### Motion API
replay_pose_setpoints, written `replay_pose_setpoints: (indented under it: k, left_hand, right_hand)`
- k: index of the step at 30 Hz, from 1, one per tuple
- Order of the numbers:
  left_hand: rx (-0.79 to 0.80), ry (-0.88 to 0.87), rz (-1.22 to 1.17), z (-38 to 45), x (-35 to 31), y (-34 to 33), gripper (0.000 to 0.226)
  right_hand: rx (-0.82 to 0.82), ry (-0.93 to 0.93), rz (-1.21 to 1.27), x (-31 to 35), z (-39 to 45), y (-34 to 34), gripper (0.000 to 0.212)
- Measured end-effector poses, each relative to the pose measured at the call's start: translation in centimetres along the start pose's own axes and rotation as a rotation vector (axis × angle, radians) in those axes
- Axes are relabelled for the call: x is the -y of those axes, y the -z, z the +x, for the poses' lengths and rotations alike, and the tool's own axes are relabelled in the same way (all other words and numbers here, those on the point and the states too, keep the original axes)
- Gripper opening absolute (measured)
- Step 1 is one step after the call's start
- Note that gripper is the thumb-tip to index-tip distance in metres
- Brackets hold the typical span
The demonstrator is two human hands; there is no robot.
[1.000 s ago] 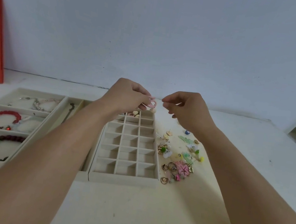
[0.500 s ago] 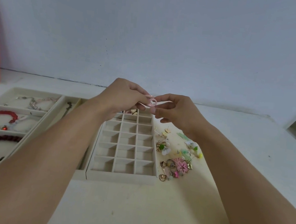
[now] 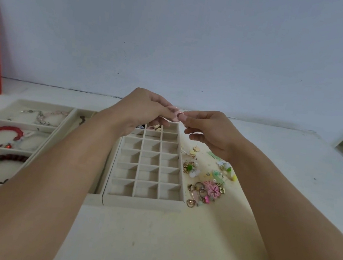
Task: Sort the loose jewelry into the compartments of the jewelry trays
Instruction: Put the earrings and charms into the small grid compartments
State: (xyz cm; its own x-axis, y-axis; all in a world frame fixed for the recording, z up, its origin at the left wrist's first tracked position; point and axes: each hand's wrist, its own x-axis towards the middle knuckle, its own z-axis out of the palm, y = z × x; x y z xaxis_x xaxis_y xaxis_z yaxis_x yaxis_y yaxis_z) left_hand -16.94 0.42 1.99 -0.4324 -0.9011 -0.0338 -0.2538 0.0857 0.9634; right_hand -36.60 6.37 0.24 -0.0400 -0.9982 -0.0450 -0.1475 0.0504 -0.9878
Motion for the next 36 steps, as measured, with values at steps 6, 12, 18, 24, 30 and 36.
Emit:
replay_pose_setpoints:
  k: [6, 12, 18, 24, 30, 36]
  left_hand:
    - [-0.074, -0.032, 0.146, 0.4, 0.7, 0.7, 0.024]
    - [-0.191, -0.092, 0.143, 0.5, 0.9, 2.3, 0.026]
    - [-0.158, -0.119, 0.167, 0.3, 0.9, 2.9, 0.016]
    - [-0.202, -0.136, 0.137, 0.5, 1.3, 2.3, 0.016]
    - [-0.195, -0.151, 0.122, 0.7, 1.3, 3.7, 0.018]
    - [-0.183, -0.140, 0.132, 0.7, 1.4, 3.8, 0.018]
  right_hand:
    - [-0.054, 0.035, -0.049, -0.1, 0.1, 0.5, 0.019]
    - [-0.085, 0.068, -0.192, -0.1, 0.3, -0.2, 0.019]
    - [-0.148, 0.119, -0.651, 0.3, 2.4, -1.5, 0.010]
    - [-0.111, 0.070, -0.917, 1.1, 5.1, -2.8, 0.009]
    - [-0.021, 0.006, -1.026, 0.9, 6.3, -2.8, 0.005]
    - [0.026, 0.031, -1.161, 0.4, 7.0, -3.8, 0.008]
